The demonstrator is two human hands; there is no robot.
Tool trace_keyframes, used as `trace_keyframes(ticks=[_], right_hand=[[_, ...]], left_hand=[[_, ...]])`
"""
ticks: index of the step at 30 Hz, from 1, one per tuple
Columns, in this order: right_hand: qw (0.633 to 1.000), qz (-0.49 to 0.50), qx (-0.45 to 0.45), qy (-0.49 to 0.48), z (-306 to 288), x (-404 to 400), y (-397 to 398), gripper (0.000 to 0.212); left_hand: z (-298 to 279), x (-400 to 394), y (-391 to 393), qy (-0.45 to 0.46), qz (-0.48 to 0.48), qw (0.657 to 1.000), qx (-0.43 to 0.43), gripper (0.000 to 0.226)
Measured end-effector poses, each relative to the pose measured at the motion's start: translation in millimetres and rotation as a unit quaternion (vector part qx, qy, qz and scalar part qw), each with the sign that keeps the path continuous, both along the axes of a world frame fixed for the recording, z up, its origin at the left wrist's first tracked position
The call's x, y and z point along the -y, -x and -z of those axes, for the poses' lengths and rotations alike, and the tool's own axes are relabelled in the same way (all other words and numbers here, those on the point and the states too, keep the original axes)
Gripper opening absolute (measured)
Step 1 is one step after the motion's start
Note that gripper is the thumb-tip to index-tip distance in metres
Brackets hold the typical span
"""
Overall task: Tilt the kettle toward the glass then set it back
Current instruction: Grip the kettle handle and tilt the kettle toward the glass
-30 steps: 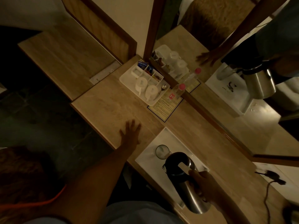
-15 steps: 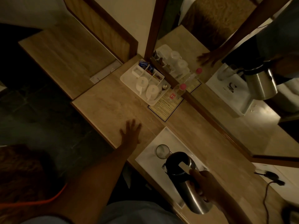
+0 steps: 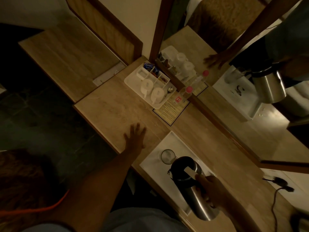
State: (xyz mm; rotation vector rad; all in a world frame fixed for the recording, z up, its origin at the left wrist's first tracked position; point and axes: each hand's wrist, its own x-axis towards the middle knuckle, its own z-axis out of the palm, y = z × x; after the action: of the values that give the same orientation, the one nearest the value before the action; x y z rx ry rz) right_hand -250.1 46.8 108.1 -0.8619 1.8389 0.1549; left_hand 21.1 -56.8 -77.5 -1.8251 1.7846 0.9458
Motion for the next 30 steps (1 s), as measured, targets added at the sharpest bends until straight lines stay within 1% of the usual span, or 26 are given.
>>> trace_keyframes(ticks=[18, 23, 26, 28, 30], right_hand=[[1.0, -0.003, 0.006, 0.002, -0.5, 0.2, -2.6, 0.049], [0.999, -0.046, 0.001, 0.007, -0.2, 0.8, -3.3, 0.047], [0.999, -0.049, -0.003, 0.007, 0.3, 1.7, -3.0, 0.043], [0.998, -0.059, -0.006, 0.011, 1.0, 1.3, -2.7, 0.044], [1.0, -0.022, -0.003, 0.003, 2.2, 1.1, -2.3, 0.049]], left_hand=[[0.2, 1.2, -0.6, -0.004, 0.002, 1.0, -0.005, 0.1], [0.8, -1.0, -1.4, 0.004, 0.008, 1.0, -0.004, 0.099], [0.0, -1.5, -1.3, 0.007, 0.012, 1.0, 0.0, 0.099], [-0.7, -0.6, -1.3, 0.005, 0.009, 1.0, -0.002, 0.099], [-1.5, -0.2, -1.5, 0.004, 0.007, 1.0, -0.004, 0.099]])
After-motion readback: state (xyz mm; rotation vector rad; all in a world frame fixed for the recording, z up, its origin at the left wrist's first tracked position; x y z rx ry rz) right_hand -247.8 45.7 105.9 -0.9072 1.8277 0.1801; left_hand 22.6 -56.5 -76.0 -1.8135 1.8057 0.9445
